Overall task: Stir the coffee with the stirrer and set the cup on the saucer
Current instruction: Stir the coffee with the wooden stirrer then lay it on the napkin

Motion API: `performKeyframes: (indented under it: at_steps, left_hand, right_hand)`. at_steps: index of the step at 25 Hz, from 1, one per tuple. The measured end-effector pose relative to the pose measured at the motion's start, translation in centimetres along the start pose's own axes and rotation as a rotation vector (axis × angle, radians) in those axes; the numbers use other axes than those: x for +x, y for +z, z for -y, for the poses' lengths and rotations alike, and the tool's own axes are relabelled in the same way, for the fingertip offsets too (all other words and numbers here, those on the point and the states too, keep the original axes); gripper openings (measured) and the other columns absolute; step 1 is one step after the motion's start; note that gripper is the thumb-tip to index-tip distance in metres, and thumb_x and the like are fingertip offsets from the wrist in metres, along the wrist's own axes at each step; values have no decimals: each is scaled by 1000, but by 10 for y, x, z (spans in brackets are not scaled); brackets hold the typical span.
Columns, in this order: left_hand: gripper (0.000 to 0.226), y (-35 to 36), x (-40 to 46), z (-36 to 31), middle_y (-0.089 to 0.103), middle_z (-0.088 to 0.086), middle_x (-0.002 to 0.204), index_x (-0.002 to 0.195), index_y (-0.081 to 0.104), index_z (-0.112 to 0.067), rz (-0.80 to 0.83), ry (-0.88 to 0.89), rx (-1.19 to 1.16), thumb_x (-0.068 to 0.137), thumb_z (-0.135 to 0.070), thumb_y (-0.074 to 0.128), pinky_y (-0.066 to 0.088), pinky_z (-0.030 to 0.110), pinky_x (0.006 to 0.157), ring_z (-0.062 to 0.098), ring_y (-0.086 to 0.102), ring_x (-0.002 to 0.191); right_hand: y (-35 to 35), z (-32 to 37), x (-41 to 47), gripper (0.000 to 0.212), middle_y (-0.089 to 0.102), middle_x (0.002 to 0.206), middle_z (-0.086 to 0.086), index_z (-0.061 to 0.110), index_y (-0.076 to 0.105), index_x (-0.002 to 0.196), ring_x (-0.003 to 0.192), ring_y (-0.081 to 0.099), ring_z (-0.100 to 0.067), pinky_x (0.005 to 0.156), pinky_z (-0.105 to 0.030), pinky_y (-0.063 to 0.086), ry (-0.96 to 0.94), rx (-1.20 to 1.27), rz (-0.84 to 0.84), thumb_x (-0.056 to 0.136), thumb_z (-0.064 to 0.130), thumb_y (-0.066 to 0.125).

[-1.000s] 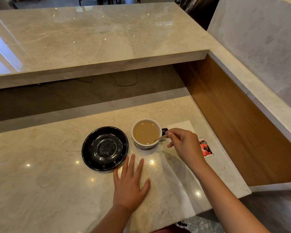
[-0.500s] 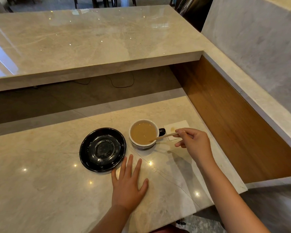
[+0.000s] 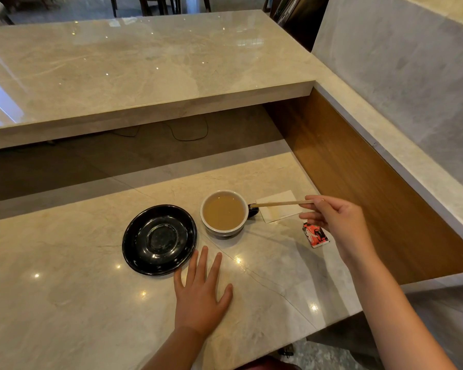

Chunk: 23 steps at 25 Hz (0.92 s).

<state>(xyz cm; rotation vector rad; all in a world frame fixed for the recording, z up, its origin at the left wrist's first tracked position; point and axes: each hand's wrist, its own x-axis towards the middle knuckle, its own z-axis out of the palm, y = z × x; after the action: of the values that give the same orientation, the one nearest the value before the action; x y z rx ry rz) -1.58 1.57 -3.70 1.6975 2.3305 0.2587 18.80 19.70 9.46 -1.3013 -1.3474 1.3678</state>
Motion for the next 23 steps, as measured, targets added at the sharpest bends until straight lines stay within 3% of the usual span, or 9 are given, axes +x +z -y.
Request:
performKeyframes:
  at_steps: [5, 8, 11, 13, 17, 23]
  left_hand:
    - [67, -1, 1, -1, 0, -1, 156, 145, 12, -36, -6, -1, -20, 84, -62, 21, -8, 48, 109, 12, -17, 138]
    - [67, 0, 1, -1, 1, -1, 156, 145, 13, -36, -9, 0, -16, 85, -62, 22, -8, 49, 109, 13, -15, 138]
    - [67, 0, 1, -1, 4, 0, 156, 145, 16, -35, -10, -2, -25, 85, -62, 24, -5, 51, 109, 14, -12, 139]
    - [67, 0, 0, -1, 0, -1, 156, 145, 12, -36, -3, 0, -12, 85, -63, 21, -8, 49, 109, 13, -16, 138]
    - [67, 0, 0, 0, 0, -1, 157, 146, 12, -36, 1, 0, -11, 85, -63, 21, -7, 50, 109, 14, -15, 139]
    - [67, 0, 0, 0, 2, -1, 157, 145, 14, -35, -1, 1, -7, 85, -63, 20, -6, 50, 109, 15, -13, 139]
  right_hand:
    - [-9, -6, 5, 20, 71, 88, 2, 13, 68, 98, 70, 70, -7, 62, -11, 53, -205, -151, -24, 90, 8, 51]
    - [-13, -11, 8, 20, 72, 91, -1, 8, 68, 102, 75, 67, -2, 70, -7, 50, -469, -434, 20, 85, 2, 59]
    - [-11, -27, 12, 24, 74, 91, -12, 1, 69, 99, 81, 71, -18, 76, -23, 56, -889, -820, 132, 76, -5, 68]
    - [-13, -43, 14, 30, 75, 93, -15, 0, 68, 100, 83, 72, -25, 71, -36, 61, -1023, -988, 226, 71, -4, 73]
    - [-27, -76, 12, 46, 71, 105, -17, 1, 65, 107, 94, 69, -27, 73, -40, 61, -1043, -1111, 364, 64, -2, 80]
    - [-37, -103, 5, 46, 67, 117, -10, 10, 60, 118, 109, 63, -24, 84, -39, 58, -939, -1188, 445, 74, 11, 75]
